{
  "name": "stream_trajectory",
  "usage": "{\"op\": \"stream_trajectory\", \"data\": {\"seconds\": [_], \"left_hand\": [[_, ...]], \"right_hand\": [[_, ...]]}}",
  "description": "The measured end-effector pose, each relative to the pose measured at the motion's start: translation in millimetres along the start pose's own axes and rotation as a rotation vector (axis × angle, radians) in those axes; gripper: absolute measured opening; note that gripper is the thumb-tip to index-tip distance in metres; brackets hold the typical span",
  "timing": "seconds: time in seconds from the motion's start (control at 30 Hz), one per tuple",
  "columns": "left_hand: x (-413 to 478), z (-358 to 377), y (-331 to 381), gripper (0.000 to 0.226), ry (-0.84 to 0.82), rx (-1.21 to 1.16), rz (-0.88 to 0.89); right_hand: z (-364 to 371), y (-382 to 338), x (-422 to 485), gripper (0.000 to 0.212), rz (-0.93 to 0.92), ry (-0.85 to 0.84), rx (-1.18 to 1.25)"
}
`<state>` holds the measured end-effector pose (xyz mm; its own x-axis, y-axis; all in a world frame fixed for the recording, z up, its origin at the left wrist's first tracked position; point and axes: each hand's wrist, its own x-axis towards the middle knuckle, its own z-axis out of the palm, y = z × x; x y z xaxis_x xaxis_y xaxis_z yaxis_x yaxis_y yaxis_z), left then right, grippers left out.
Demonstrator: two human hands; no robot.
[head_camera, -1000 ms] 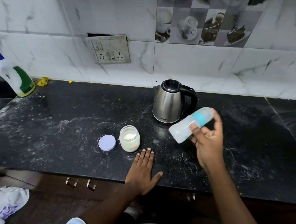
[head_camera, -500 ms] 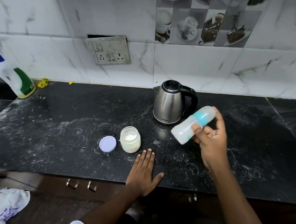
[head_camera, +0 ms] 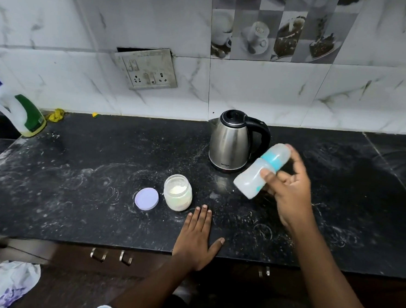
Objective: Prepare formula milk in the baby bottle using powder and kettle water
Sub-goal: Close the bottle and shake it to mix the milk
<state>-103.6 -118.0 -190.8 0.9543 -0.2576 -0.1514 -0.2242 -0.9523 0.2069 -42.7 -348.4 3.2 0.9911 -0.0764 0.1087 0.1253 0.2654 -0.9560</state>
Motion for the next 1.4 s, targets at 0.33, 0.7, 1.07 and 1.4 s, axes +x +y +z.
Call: {"op": "stream_trajectory", "data": {"seconds": [0.33, 0.7, 1.07, 1.4], "left_hand": [[0.1, 1.3, -1.2, 0.098, -0.007, 0.01, 0.003], [0.6, -0.8, -0.9, 0.099, -0.017, 0.017, -0.004], [0.3, -1.3, 0.7, 0.099, -0.013, 0.015, 0.001], [-0.2, 0.0, -0.1, 0.099, -0.009, 0.021, 0.0]], "right_hand": [[0.8, -4.8, -2.4, 0.087, 0.055, -0.158, -0.044], [1.3, -4.8, -8.6, 0.085, 0.072, -0.243, -0.082], [-3.8, -8.8, 2.6, 0.088, 0.001, -0.035, -0.027], [2.6, -5.9, -1.2, 0.088, 0.01, -0.219, -0.072]]}}
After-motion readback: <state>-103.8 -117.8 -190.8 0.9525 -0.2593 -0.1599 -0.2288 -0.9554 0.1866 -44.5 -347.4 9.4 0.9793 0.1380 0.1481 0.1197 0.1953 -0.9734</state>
